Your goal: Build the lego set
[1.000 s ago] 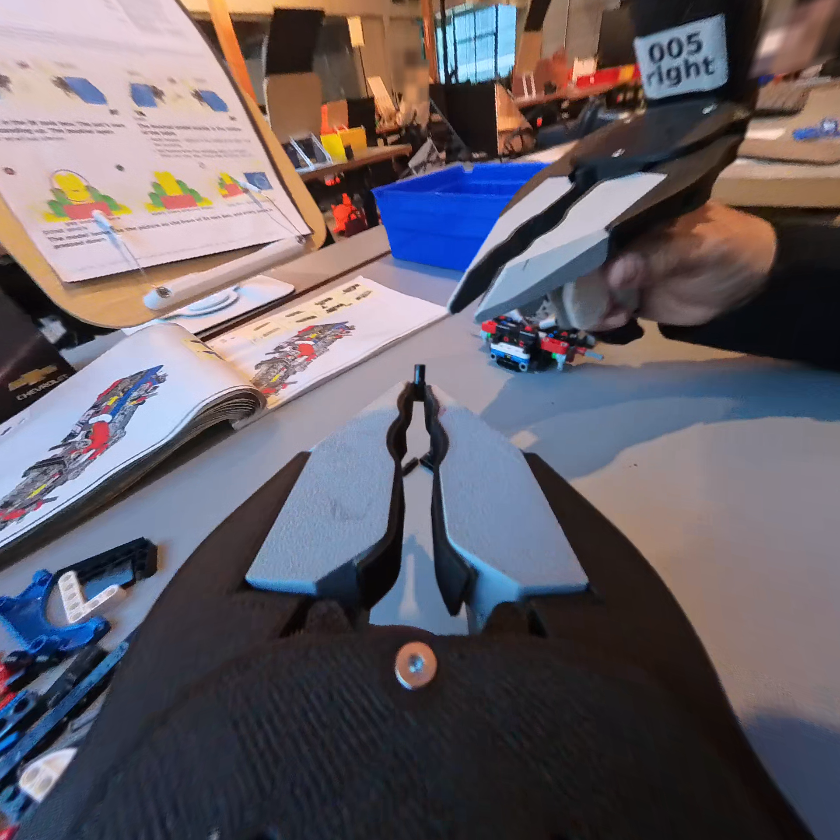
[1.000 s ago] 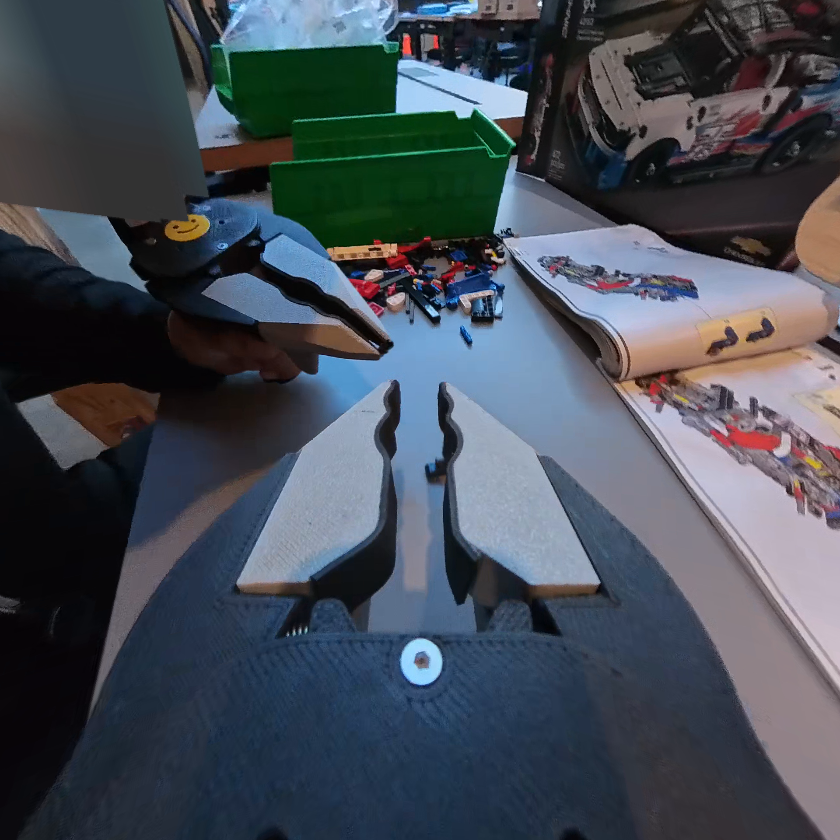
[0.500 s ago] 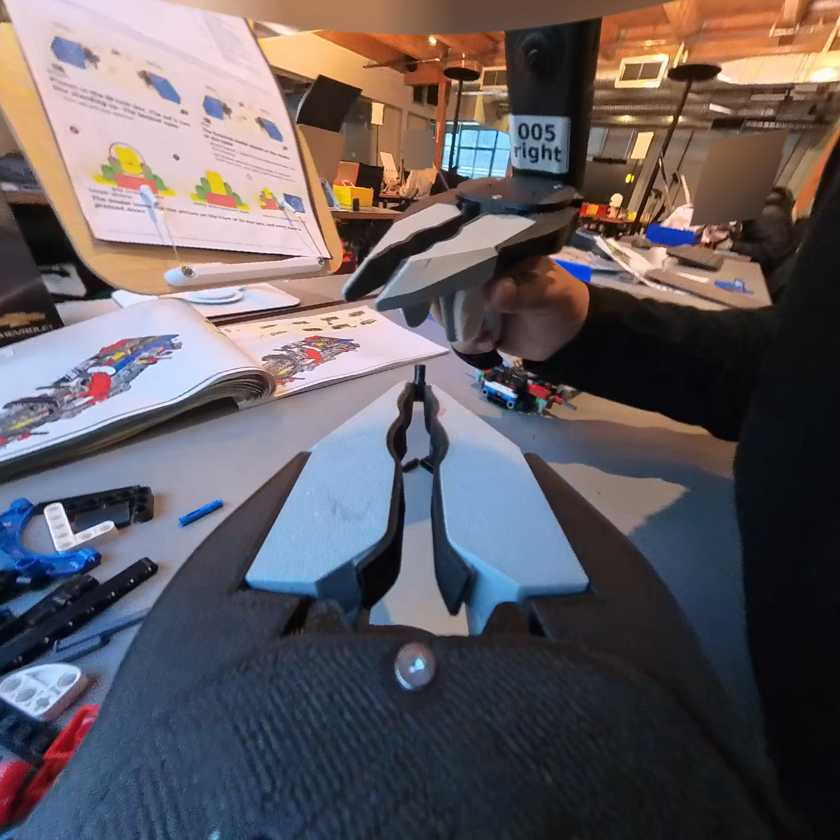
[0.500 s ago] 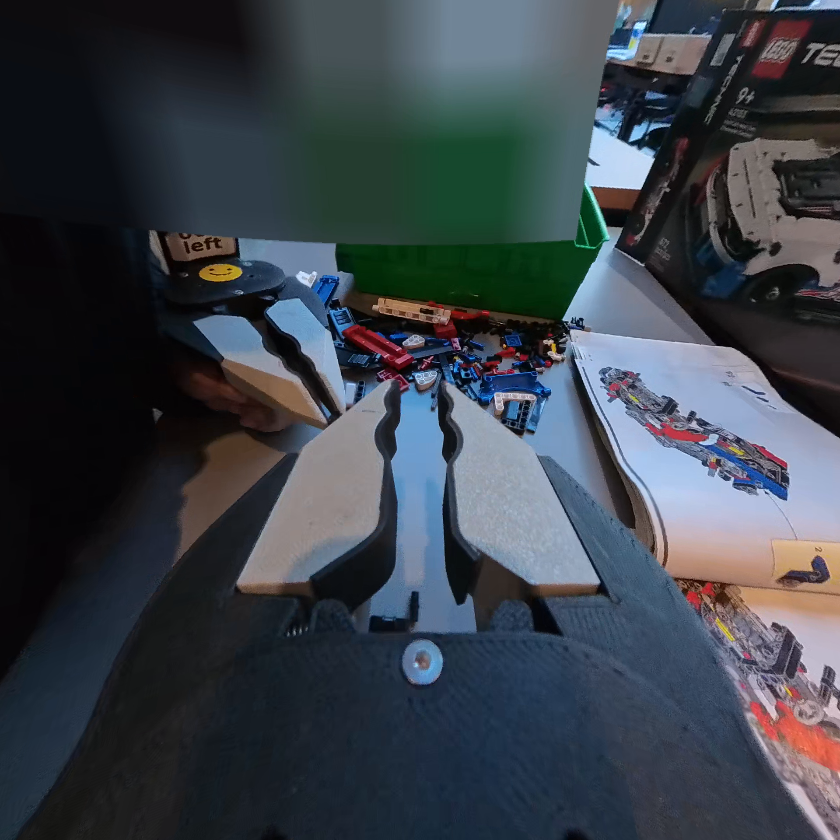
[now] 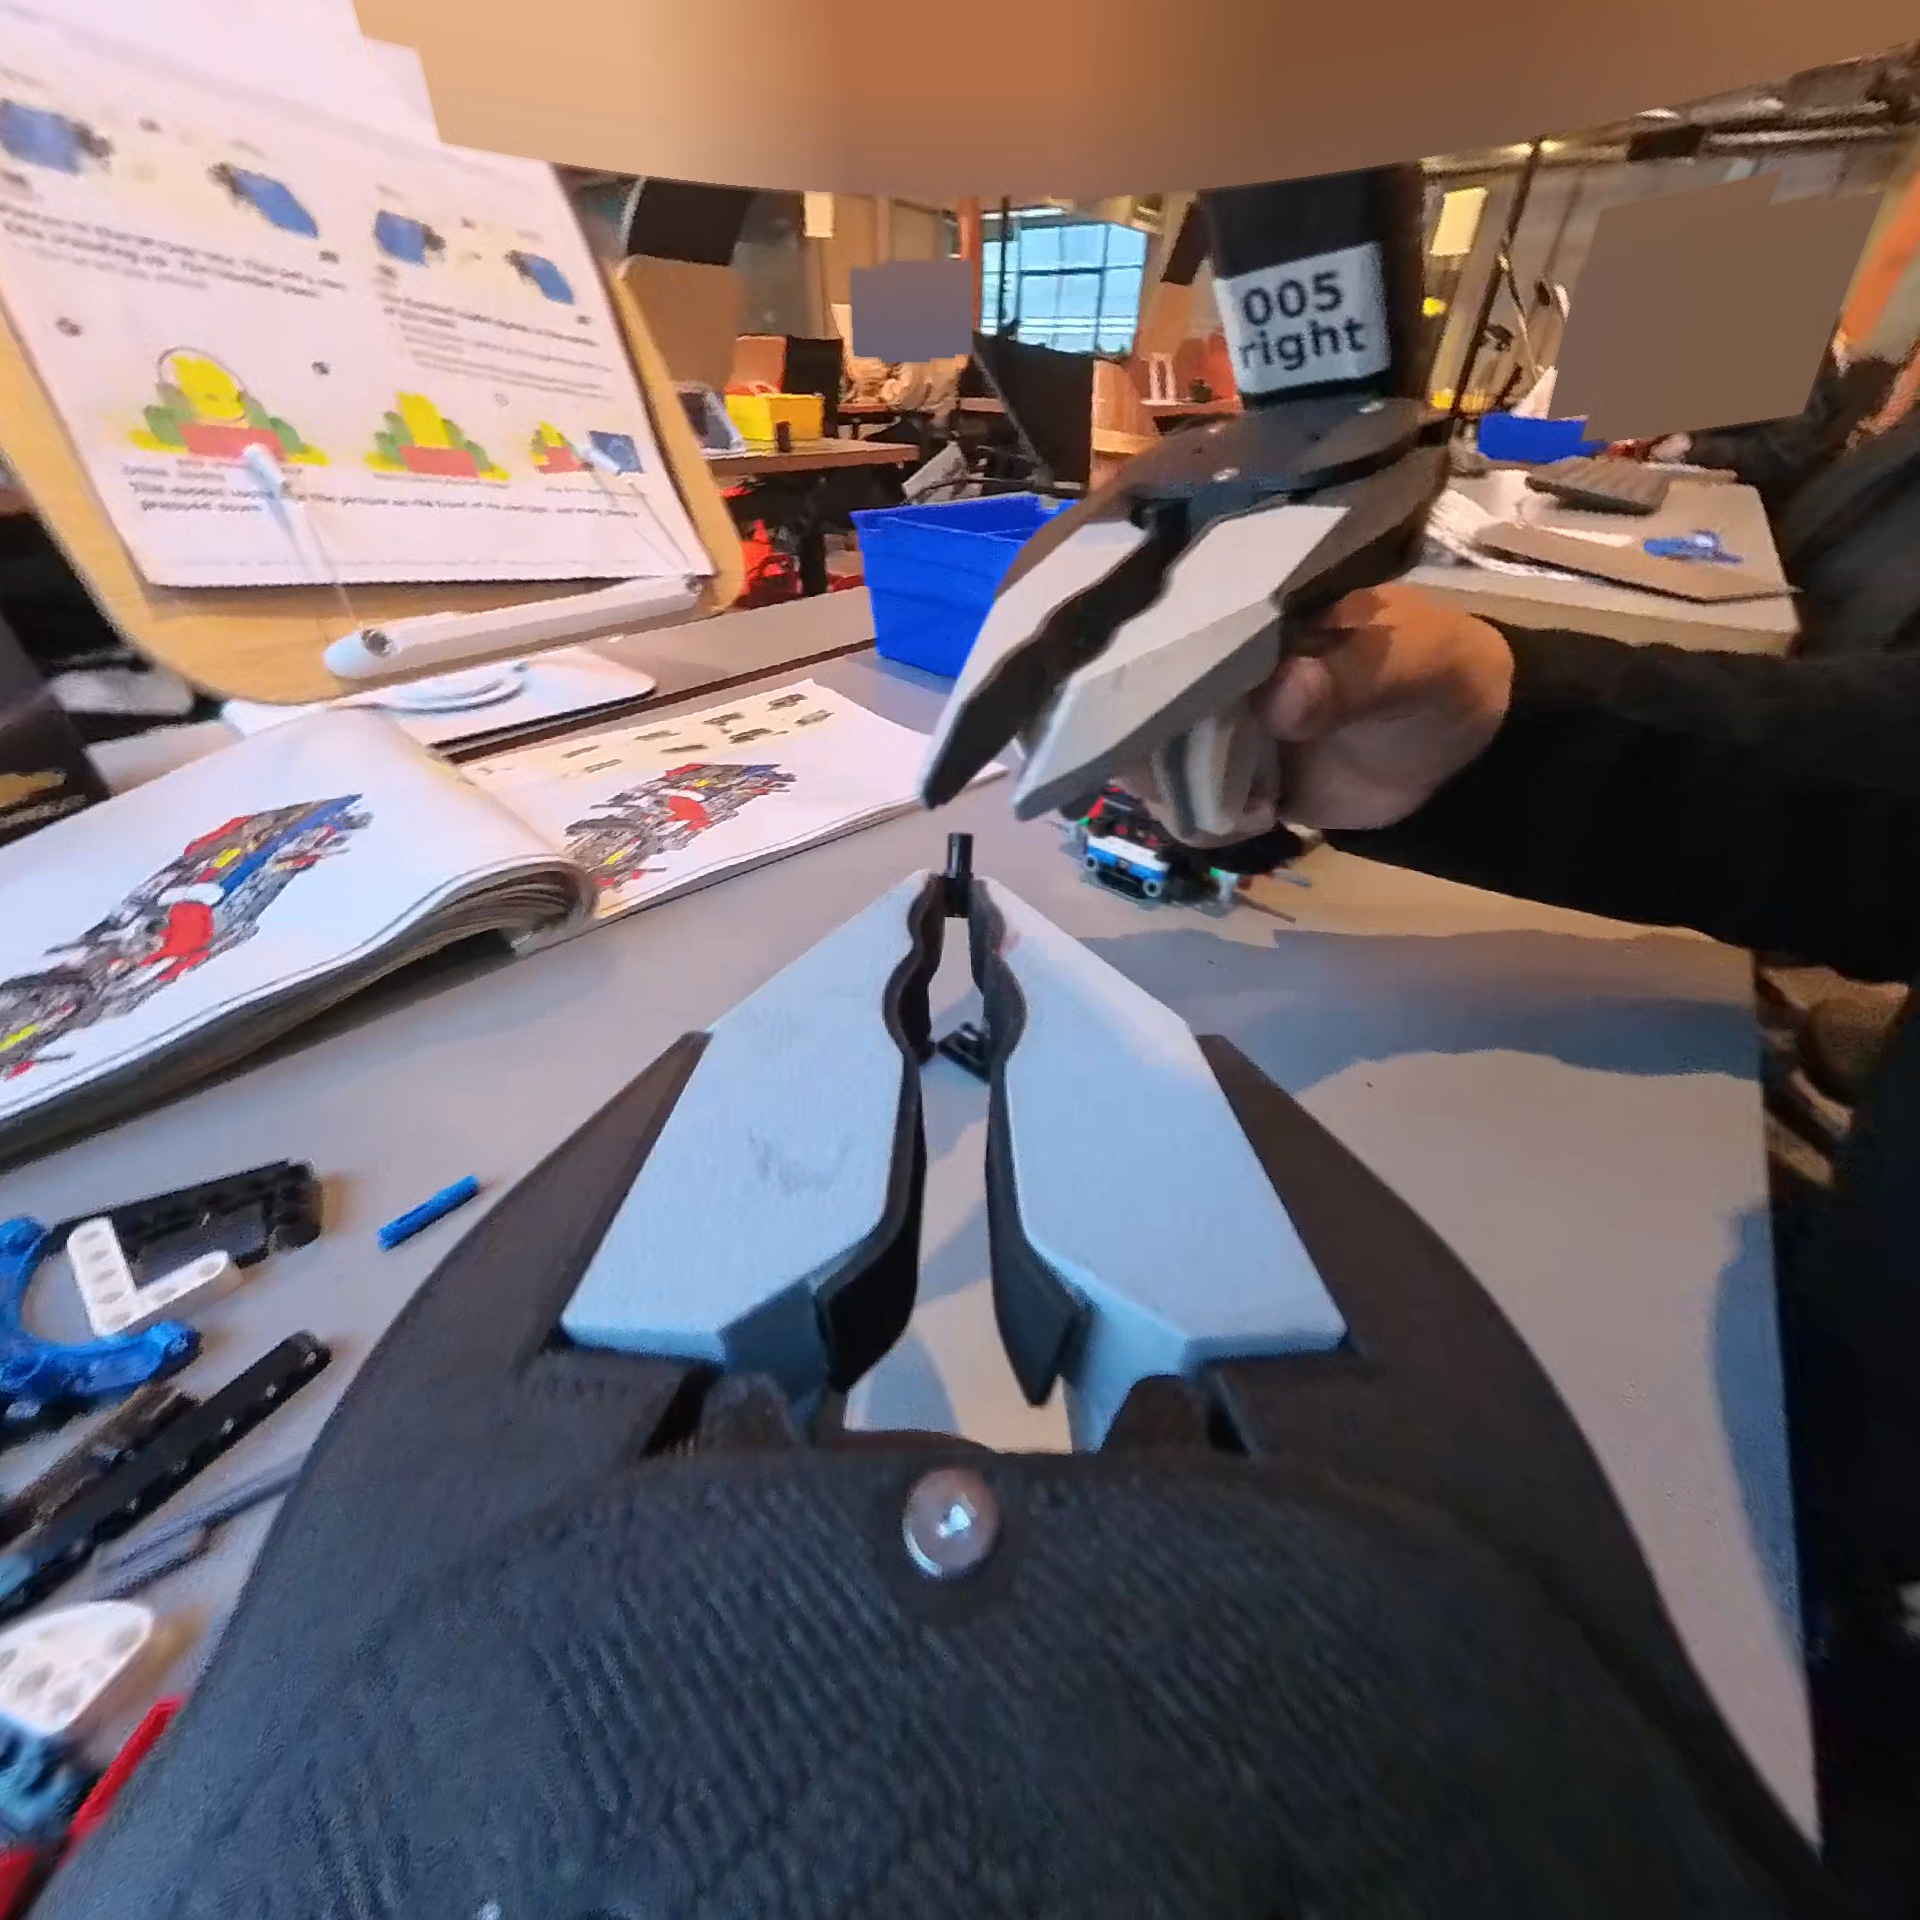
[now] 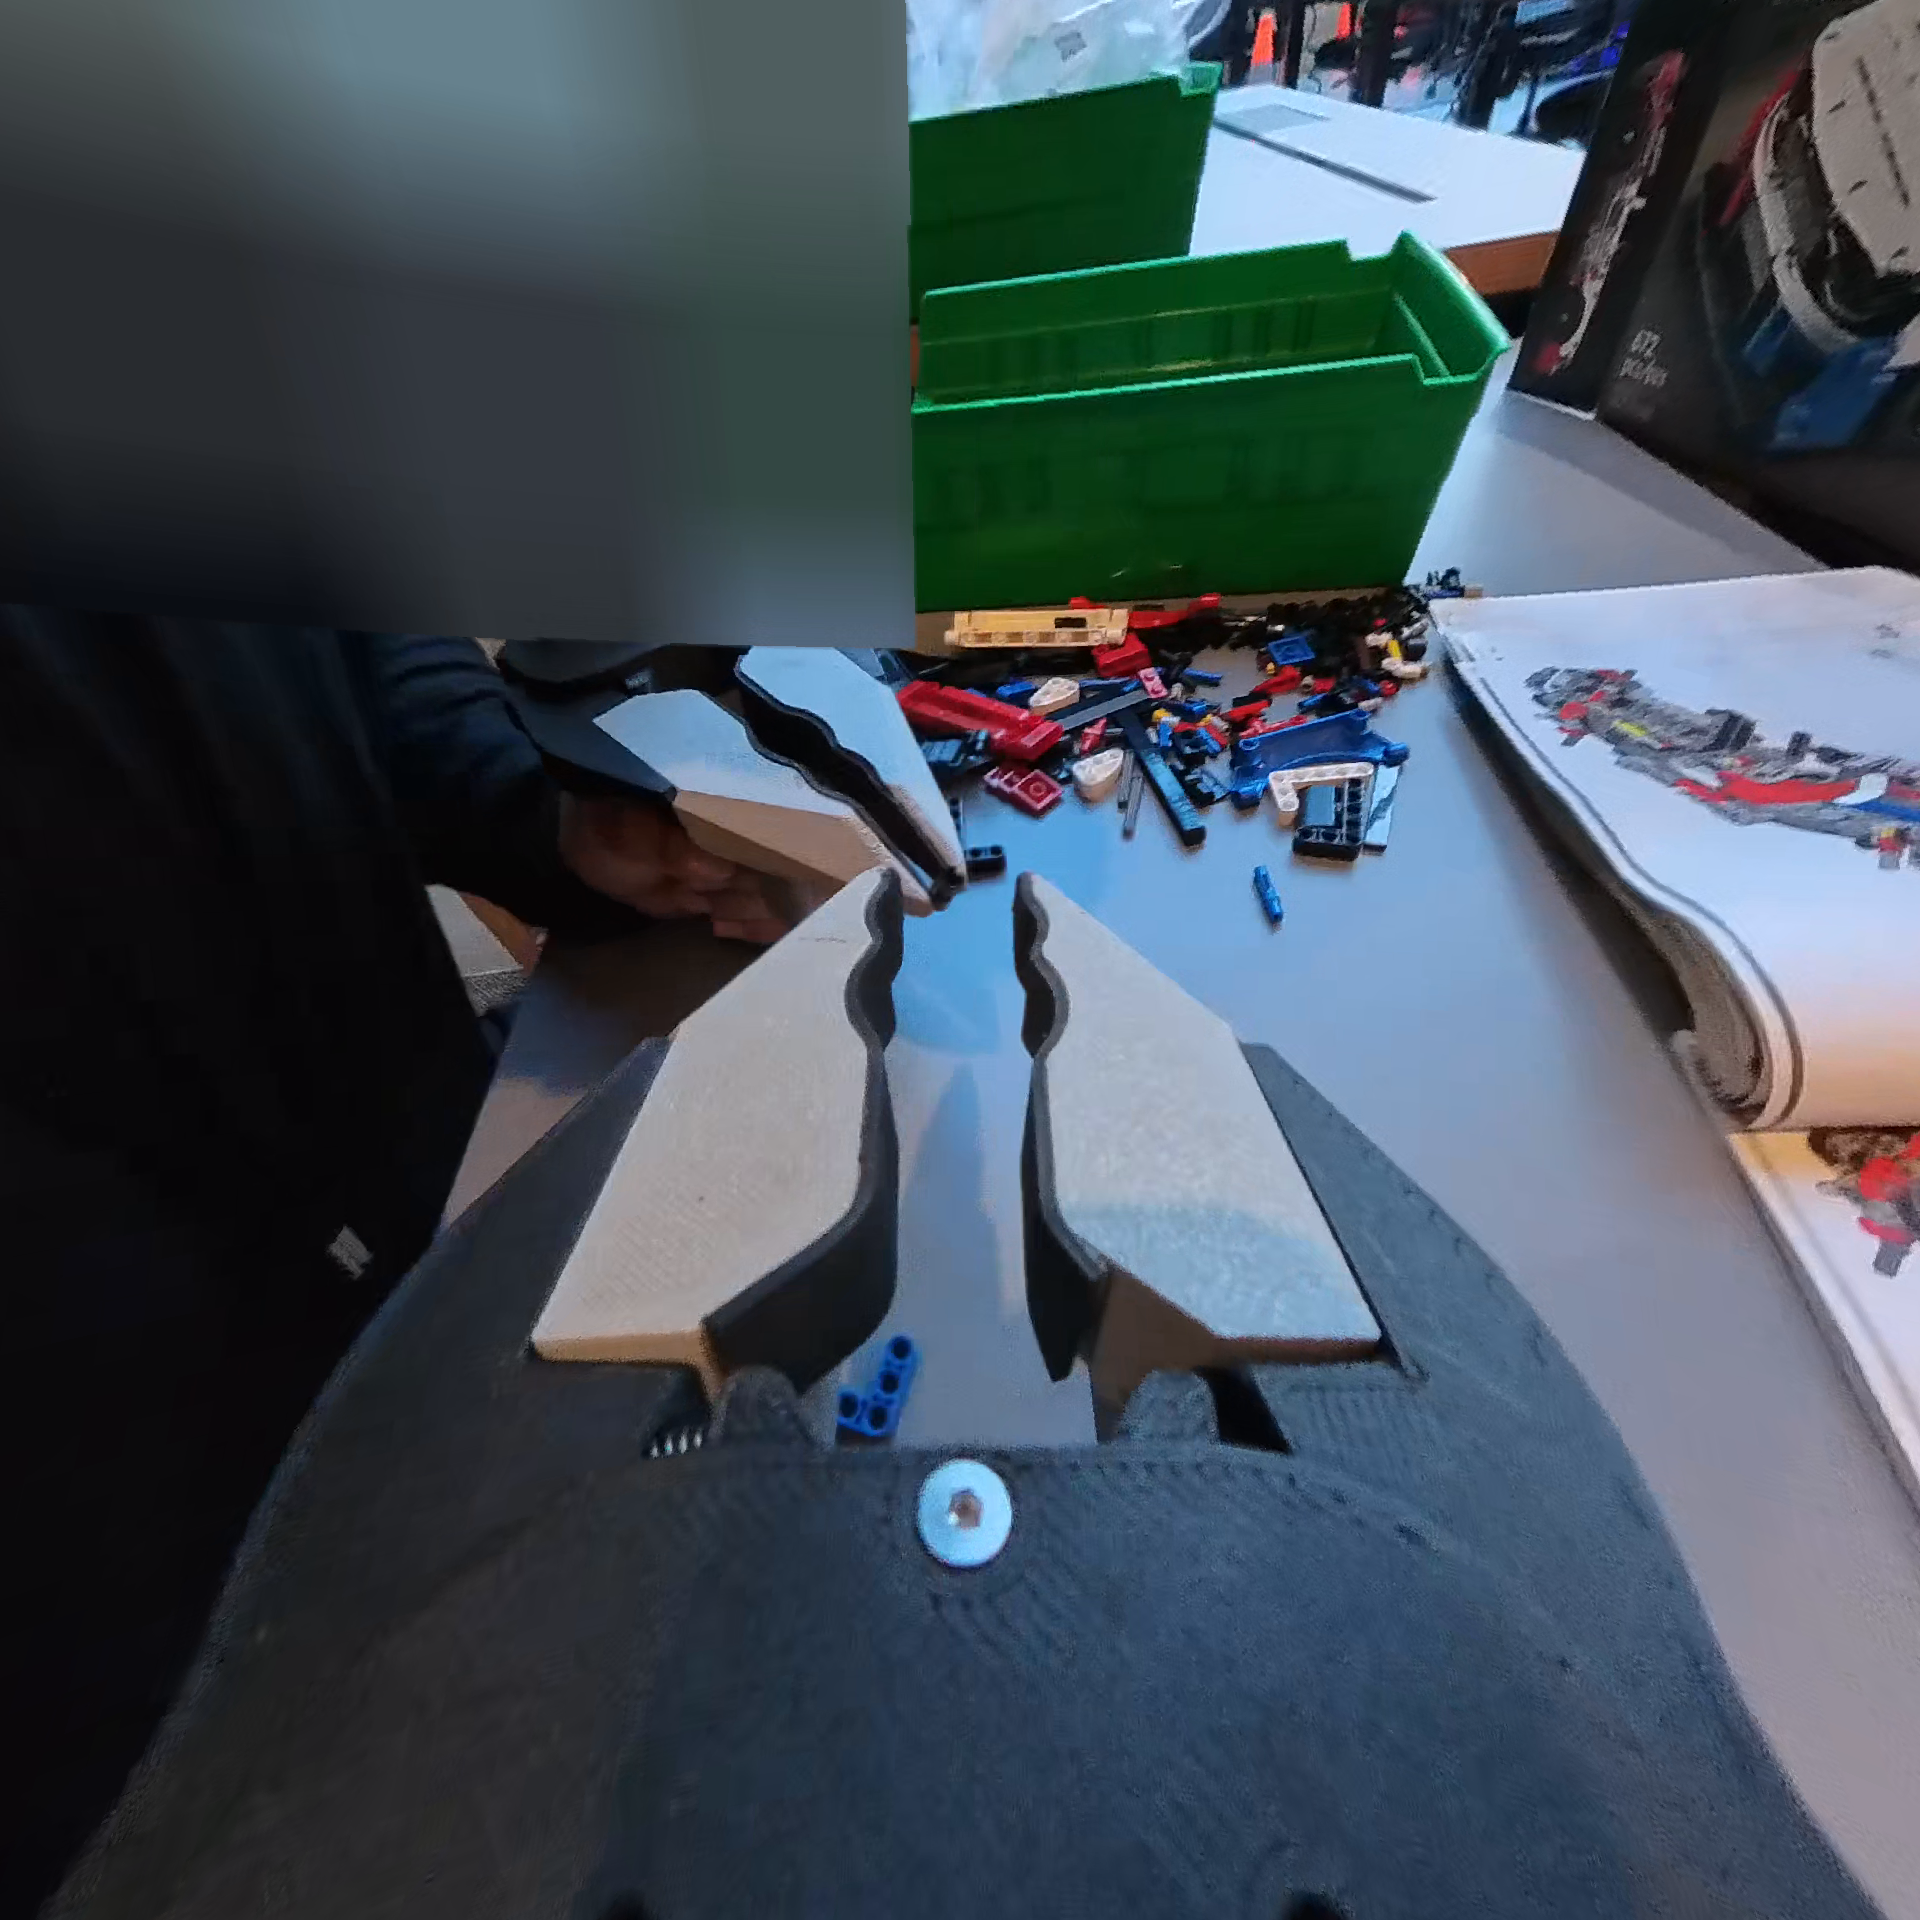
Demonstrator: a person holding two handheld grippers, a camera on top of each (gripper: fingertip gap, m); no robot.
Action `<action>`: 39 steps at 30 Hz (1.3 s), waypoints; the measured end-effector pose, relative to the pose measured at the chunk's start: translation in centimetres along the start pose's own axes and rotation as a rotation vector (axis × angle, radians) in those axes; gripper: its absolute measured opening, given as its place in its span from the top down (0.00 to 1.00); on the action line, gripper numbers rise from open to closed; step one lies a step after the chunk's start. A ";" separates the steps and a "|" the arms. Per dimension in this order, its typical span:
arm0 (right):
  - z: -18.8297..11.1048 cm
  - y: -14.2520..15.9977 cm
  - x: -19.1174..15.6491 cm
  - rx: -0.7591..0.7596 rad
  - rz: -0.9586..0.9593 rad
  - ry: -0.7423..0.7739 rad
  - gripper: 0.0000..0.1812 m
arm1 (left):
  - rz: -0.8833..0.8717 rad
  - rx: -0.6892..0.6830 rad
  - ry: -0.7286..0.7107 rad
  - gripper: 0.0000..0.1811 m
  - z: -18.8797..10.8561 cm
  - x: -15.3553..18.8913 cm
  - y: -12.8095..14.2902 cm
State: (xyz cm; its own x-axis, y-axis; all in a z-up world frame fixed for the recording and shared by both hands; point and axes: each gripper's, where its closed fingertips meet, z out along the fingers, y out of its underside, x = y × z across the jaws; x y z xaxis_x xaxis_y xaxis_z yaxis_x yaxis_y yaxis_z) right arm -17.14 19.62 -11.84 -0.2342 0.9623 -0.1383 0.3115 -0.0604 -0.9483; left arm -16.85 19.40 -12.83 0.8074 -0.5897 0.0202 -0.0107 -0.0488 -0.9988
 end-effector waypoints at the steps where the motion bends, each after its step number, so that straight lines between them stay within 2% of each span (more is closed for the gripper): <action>1: -0.2 0.3 -0.1 -0.010 0.001 0.015 0.93 | 0.033 0.005 0.020 0.99 0.1 0.7 -0.1; 5: -1.1 0.7 -1.5 -0.014 0.003 0.011 0.96 | 0.155 0.014 0.061 0.99 0.2 2.6 -0.2; 9: -1.9 1.1 -2.8 -0.019 0.016 -0.012 0.97 | 0.213 0.010 0.071 0.99 0.3 3.5 -0.1; 15: -1.5 2.0 -3.7 -0.083 -0.029 0.030 0.97 | 0.261 -0.002 0.096 0.99 0.3 4.4 0.2; 22: -1.5 2.3 -3.5 -0.125 -0.073 0.090 0.99 | 0.239 -0.014 0.109 0.99 0.2 4.5 0.5; 28: -1.9 2.5 -3.5 -0.078 -0.069 0.106 1.00 | 0.218 -0.011 0.111 0.99 0.4 4.4 0.4; 34: -4.9 3.6 -1.3 -0.056 -0.010 0.216 0.99 | 0.047 0.009 0.049 0.93 0.4 1.9 0.0; 36: -6.4 4.1 -0.8 -0.061 0.020 0.256 0.99 | -0.012 -0.041 0.064 0.94 0.3 1.7 0.6; 39: -8.3 5.3 -0.8 -0.069 0.054 0.291 0.99 | -0.077 -0.253 0.169 0.92 0.5 3.5 3.5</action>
State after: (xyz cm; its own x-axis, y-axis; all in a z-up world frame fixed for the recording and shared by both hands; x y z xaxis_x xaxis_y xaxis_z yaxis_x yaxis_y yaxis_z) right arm -7.68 20.70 -14.37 0.0548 0.9943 -0.0910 0.3805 -0.1051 -0.9188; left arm -13.79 17.57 -16.24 0.7026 -0.7008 0.1237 -0.1172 -0.2853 -0.9512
